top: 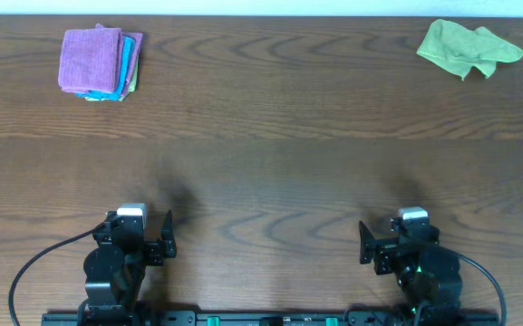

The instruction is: Fold the cloth

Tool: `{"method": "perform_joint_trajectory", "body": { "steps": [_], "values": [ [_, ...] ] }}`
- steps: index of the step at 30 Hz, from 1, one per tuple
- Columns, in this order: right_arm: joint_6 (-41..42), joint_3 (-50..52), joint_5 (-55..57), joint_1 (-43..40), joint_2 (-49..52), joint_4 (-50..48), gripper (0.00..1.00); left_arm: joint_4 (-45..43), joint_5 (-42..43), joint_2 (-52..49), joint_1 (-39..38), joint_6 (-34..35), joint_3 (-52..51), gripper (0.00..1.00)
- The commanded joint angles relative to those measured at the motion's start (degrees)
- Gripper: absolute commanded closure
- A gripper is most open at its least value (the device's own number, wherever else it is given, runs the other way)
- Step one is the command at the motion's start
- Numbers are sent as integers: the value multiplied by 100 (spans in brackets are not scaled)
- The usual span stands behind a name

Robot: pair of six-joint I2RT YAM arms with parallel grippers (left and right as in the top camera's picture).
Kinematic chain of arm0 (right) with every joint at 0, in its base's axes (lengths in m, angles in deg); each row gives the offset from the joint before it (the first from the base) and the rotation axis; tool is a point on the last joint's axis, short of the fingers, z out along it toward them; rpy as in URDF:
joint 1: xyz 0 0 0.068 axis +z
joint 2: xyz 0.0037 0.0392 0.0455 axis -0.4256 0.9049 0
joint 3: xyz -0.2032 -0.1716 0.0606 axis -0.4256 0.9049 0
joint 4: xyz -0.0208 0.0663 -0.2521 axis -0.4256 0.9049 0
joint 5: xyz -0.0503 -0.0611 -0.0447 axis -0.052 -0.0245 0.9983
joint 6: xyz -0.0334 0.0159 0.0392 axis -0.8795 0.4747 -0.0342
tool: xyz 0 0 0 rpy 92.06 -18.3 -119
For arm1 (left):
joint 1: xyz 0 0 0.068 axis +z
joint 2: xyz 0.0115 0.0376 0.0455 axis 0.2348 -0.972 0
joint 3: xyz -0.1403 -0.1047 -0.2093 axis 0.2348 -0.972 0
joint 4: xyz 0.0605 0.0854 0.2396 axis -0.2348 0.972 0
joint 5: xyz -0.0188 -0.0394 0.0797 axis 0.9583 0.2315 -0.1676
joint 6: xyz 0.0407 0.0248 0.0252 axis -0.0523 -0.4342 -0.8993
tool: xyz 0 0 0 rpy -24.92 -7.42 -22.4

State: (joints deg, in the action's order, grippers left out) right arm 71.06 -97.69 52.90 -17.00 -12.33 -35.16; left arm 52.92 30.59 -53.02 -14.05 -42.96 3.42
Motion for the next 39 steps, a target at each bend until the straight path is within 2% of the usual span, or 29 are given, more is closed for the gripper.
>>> {"method": "perform_joint_trajectory", "body": {
  "steps": [1,19,21,24,26,29,33,36,39],
  "values": [
    [-83,33,20,-24,-63,-4,1,-22,-59,35,24,-59,-70,5],
    [-81,33,20,-24,-63,-15,1,-20,-59,35,22,-59,-70,5],
    [221,33,-251,-24,-63,-254,1,-20,-59,35,24,-59,-70,5],
    [1552,33,-1010,-24,-63,-890,1,-20,-59,35,24,-59,-70,5],
    [2140,33,-1296,-24,-63,-968,1,-20,-59,35,22,-59,-70,4],
    [2225,37,-1274,-28,-63,-1276,1,-22,-59,35,22,-59,-70,5],
    [3095,44,-680,-28,-7,-1668,1,-20,-59,35,24,-59,-70,5],
    [2935,57,-212,-31,501,-2280,1,-22,-59,35,24,-59,-70,5],
    [2581,33,-170,-83,1484,-3418,1,-22,-59,35,24,-59,-70,5]
  ]
}}
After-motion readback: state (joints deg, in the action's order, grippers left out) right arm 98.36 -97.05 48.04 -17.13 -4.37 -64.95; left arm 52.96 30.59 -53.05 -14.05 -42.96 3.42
